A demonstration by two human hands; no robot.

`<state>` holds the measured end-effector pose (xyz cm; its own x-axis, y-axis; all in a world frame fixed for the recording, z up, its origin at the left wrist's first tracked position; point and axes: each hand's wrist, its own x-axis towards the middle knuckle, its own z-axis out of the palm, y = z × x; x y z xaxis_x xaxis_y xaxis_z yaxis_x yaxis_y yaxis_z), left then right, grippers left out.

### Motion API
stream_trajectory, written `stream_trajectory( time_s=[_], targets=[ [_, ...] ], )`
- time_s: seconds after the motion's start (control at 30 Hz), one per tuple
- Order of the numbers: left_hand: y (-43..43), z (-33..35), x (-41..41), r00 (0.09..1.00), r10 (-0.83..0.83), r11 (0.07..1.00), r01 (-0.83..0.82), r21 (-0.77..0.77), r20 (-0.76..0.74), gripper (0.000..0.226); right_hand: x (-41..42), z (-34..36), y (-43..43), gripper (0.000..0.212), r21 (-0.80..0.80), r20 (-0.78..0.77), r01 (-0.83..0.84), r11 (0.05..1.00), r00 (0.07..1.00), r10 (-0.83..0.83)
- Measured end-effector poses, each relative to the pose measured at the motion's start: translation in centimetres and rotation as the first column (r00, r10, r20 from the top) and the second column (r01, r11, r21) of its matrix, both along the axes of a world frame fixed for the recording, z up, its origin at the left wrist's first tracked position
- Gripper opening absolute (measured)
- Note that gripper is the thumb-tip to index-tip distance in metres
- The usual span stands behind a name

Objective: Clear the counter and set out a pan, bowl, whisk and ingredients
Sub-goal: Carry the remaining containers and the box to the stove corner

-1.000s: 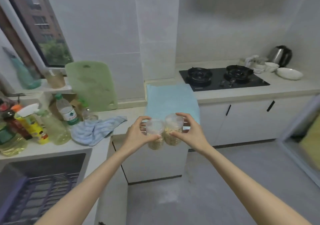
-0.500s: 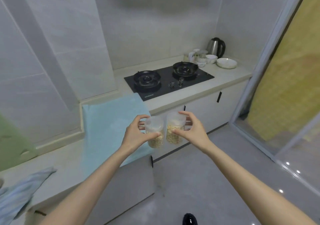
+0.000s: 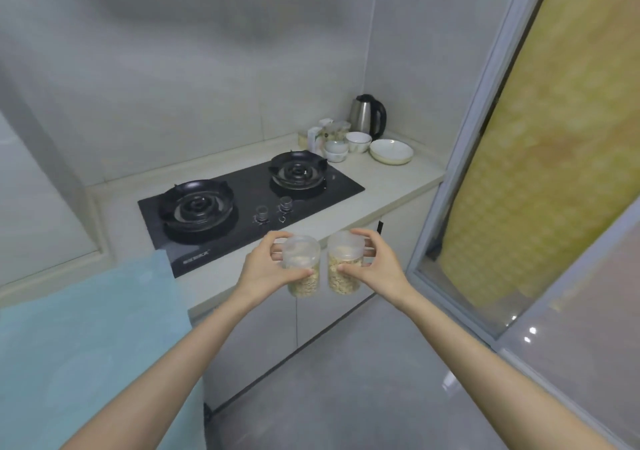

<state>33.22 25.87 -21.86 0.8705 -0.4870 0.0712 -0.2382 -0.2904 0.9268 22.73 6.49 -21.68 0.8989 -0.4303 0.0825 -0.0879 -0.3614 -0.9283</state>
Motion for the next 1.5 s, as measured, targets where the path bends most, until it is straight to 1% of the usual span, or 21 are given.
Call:
stream_trajectory(
  time_s=[0.23, 0.43, 0.6, 0.73, 0.83, 1.0, 1.17, 1.33, 1.5],
  targets=[
    [-9.5, -0.9, 8.5, 0.995, -0.101, 0.994, 0.101, 0.03, -0.018, 0.068, 7.2, -1.1, -9.5, 0.068, -0.04, -0.012, 0.102, 0.994, 0.995, -0.103],
    [-19.1, -2.6, 18.0, 0.985, -0.162, 0.986, 0.163, 0.019, -0.059, 0.066, 16.1, -2.1, -18.6, 0.069, -0.048, -0.033, 0.128, 0.991, 0.991, -0.13],
    [-26.4, -2.9, 25.8, 0.987, -0.156, 0.987, 0.158, 0.036, -0.043, 0.061, 23.8, -2.1, -25.6, 0.068, -0.086, -0.058, 0.135, 0.987, 0.988, -0.14],
    [-31.4, -2.9, 31.2, 0.989, -0.147, 0.988, 0.148, 0.045, -0.026, 0.063, 29.2, -2.3, -30.4, 0.071, -0.134, -0.071, 0.136, 0.982, 0.987, -0.147],
    [-34.6, -3.2, 34.4, 0.991, -0.134, 0.989, 0.135, 0.051, -0.029, 0.066, 32.8, -2.6, -33.5, 0.071, -0.127, -0.09, 0.136, 0.982, 0.985, -0.148],
    [-39.8, -4.5, 39.3, 0.996, -0.075, 0.995, 0.078, 0.067, -0.047, 0.069, 39.2, -3.9, -39.2, 0.072, -0.115, -0.109, 0.092, 0.989, 0.989, -0.104],
    [-44.6, -6.2, 42.9, 0.997, 0.041, 0.996, -0.035, 0.085, -0.071, 0.065, 45.5, -6.2, -44.6, 0.074, -0.114, -0.134, 0.008, 0.993, 0.991, -0.023],
    [-48.5, -8.1, 45.6, 0.976, 0.174, 0.977, -0.154, 0.149, -0.129, 0.064, 51.3, -8.3, -49.0, 0.077, -0.109, -0.242, -0.146, 0.983, 0.963, 0.116],
    [-50.8, -10.0, 47.4, 0.949, 0.278, 0.944, -0.241, 0.227, -0.15, 0.064, 55.4, -10.5, -51.4, 0.075, -0.094, -0.265, -0.25, 0.964, 0.939, 0.218]
  ],
)
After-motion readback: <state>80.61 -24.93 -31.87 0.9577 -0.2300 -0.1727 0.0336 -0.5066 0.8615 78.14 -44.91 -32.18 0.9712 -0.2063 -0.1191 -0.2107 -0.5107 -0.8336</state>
